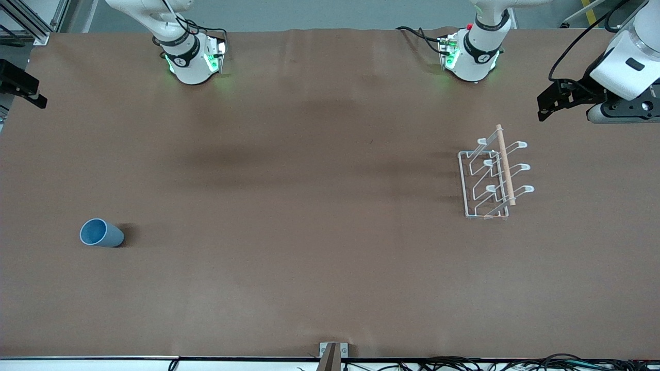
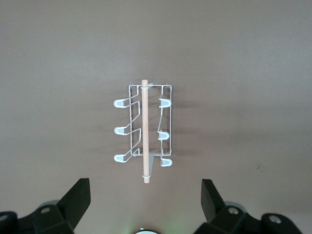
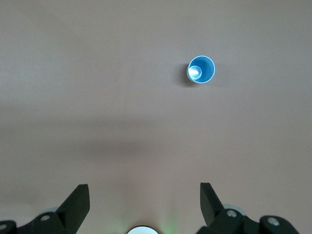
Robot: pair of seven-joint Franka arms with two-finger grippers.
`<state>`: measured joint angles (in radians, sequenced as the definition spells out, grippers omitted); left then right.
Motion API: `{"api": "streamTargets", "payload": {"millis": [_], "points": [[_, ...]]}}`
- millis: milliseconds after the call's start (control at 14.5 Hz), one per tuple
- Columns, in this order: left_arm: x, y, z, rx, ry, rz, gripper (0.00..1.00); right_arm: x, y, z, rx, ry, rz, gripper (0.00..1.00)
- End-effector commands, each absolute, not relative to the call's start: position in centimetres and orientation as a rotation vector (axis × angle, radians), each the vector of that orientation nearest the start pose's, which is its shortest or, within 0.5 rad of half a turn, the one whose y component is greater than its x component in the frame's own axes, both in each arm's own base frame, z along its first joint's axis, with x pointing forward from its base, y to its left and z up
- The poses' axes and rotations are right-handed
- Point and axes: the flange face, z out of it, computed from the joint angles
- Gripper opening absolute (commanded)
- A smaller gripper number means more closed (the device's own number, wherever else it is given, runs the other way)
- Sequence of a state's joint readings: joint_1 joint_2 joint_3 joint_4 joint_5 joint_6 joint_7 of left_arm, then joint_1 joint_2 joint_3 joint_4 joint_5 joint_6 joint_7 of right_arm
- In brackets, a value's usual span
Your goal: Hang cup on cup holder
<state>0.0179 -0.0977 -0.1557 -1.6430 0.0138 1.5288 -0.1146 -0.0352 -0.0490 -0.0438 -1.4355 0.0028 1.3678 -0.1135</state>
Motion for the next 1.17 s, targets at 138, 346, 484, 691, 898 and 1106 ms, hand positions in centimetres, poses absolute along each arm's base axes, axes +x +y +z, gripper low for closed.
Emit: {"api": "streamTargets", "payload": {"millis": [138, 346, 484, 691, 898, 1106], "points": [[51.9, -7.2, 64.4, -3.099, 0.059, 0.025, 1.0, 51.5, -4.5, 68.9, -3.123, -0.071, 0.033, 1.0], [52.3, -7.2, 64.4, -3.101, 0.059, 0.023, 1.0, 51.8, -4.5, 68.6, -3.122, -0.071, 0.04, 1.0], [52.6, -7.3, 64.7, -3.102, 0.059, 0.008, 1.0, 51.9, -4.7, 68.5, -3.121, -0.064, 0.04, 1.0], [52.5, -7.7, 64.7, -3.103, 0.066, 0.013, 1.0, 52.7, -6.0, 65.8, -3.121, -0.029, 0.047, 1.0], [52.5, -7.6, 64.6, -3.106, 0.066, 0.016, 1.0, 53.3, -8.7, 61.7, -3.119, 0.047, 0.063, 1.0], [52.5, -7.7, 64.6, -3.108, 0.069, 0.019, 1.0, 53.7, -12.2, 55.7, -3.114, 0.144, 0.061, 1.0]]}}
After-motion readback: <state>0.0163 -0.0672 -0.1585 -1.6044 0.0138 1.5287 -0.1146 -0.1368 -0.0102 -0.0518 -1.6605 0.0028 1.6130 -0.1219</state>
